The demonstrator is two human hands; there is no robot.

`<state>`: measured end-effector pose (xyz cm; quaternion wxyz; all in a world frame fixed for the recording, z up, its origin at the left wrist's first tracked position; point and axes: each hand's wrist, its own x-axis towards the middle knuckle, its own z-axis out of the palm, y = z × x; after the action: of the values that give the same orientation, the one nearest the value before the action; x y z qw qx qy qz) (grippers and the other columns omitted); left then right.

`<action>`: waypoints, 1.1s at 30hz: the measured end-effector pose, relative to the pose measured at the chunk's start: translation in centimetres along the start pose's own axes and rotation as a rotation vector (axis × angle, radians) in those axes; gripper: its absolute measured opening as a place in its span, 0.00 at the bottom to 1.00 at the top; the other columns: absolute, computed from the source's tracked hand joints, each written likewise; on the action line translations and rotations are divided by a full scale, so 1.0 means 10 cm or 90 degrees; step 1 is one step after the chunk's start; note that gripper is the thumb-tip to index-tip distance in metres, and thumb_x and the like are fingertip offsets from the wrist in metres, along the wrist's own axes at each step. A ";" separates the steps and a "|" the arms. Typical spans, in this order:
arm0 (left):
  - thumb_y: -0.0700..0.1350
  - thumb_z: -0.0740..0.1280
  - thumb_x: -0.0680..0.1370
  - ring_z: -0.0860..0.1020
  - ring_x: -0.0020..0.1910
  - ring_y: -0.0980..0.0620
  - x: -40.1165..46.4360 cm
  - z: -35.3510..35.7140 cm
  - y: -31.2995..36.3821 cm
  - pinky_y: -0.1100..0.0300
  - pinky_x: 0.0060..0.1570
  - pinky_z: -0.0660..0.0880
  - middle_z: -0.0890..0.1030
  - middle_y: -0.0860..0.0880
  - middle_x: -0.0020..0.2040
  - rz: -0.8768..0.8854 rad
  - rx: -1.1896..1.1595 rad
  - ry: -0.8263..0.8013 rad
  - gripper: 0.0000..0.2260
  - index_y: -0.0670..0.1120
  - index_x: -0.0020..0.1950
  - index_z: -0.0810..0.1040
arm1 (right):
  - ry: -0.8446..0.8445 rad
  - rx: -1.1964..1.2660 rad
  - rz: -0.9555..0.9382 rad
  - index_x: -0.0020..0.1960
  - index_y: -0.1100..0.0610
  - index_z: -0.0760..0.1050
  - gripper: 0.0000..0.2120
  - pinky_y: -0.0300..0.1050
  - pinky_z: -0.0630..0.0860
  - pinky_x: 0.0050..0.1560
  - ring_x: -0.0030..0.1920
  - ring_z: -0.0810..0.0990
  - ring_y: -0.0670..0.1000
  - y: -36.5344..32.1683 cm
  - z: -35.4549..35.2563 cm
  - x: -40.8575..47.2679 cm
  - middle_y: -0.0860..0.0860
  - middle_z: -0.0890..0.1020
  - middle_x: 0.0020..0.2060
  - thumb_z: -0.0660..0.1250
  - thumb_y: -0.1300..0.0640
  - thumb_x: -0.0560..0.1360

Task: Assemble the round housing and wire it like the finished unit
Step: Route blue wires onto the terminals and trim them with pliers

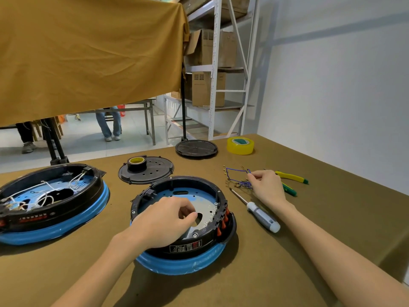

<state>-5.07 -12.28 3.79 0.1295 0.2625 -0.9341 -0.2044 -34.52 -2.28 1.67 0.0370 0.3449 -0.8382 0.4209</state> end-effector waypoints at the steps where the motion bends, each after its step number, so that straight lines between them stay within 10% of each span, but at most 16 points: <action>1: 0.60 0.62 0.81 0.80 0.46 0.65 0.00 0.00 0.00 0.58 0.52 0.80 0.82 0.64 0.46 -0.002 0.001 0.000 0.11 0.59 0.55 0.82 | 0.009 0.042 0.009 0.45 0.63 0.84 0.17 0.47 0.70 0.36 0.31 0.74 0.53 -0.01 -0.02 0.00 0.60 0.82 0.32 0.65 0.52 0.81; 7: 0.60 0.62 0.81 0.80 0.45 0.66 -0.01 0.00 0.00 0.59 0.51 0.81 0.82 0.65 0.44 -0.007 -0.001 0.003 0.11 0.59 0.55 0.81 | -0.019 0.299 0.085 0.48 0.55 0.87 0.09 0.42 0.77 0.46 0.43 0.82 0.48 -0.16 -0.22 0.06 0.51 0.86 0.42 0.69 0.55 0.81; 25: 0.60 0.62 0.82 0.77 0.47 0.72 -0.01 0.00 -0.01 0.63 0.50 0.80 0.82 0.65 0.46 0.002 -0.035 0.034 0.10 0.61 0.58 0.79 | -0.217 0.694 0.217 0.54 0.62 0.81 0.11 0.40 0.79 0.33 0.29 0.76 0.46 -0.52 -0.32 -0.12 0.52 0.85 0.36 0.64 0.55 0.84; 33: 0.65 0.66 0.76 0.83 0.50 0.61 0.07 -0.09 0.02 0.65 0.47 0.76 0.85 0.58 0.54 -0.064 -0.475 0.197 0.29 0.50 0.72 0.71 | -0.405 0.719 0.123 0.51 0.59 0.86 0.10 0.42 0.81 0.39 0.33 0.78 0.48 -0.79 -0.22 -0.51 0.57 0.84 0.41 0.68 0.55 0.81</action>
<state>-5.46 -12.79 4.80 0.3451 0.2704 -0.7514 -0.4933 -26.32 -1.05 6.65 -0.4377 0.3423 -0.4852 0.6752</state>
